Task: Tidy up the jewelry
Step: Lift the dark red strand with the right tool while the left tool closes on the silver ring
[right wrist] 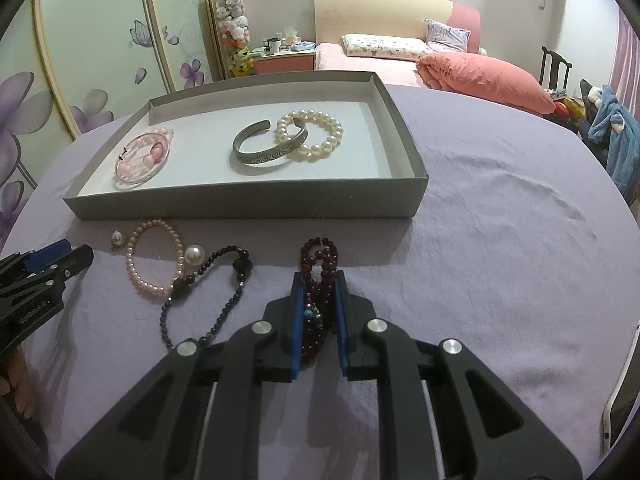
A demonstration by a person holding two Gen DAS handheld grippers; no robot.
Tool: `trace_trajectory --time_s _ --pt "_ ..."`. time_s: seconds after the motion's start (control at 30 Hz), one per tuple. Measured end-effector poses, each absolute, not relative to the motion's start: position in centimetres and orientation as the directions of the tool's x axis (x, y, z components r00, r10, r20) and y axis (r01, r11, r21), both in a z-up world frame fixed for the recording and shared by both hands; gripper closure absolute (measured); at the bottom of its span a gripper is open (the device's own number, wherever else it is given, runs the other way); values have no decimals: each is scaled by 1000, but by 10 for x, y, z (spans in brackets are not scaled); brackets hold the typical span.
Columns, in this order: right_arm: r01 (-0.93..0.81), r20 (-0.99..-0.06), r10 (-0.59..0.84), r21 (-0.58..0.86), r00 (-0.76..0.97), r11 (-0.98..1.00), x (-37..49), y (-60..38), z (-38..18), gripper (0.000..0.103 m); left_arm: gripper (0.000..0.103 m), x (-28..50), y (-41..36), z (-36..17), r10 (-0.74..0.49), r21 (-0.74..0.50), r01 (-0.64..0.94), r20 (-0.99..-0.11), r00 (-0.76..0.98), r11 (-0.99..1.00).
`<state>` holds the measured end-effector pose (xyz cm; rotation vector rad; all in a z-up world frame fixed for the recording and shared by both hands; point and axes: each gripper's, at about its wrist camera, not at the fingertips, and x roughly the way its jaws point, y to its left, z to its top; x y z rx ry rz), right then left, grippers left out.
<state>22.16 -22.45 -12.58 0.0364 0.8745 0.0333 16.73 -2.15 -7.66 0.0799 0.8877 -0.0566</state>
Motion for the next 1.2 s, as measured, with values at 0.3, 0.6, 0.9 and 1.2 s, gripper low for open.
trace_trajectory --time_s 0.3,0.6,0.9,1.2 --pt "-14 -766 44 46 641 999 222 -225 -126 88 56 167 -22 -77 -16 46 82 -776 630 996" --pt "-14 -766 47 50 641 999 222 -224 -126 87 56 167 -22 -77 -16 45 81 -777 629 996" --pt "-13 -766 54 60 641 998 223 -223 -127 87 63 167 -22 -76 -19 42 82 -776 631 996" --pt "-13 -765 63 71 641 997 222 -225 -128 87 80 167 -21 -75 -15 39 72 -773 634 997"
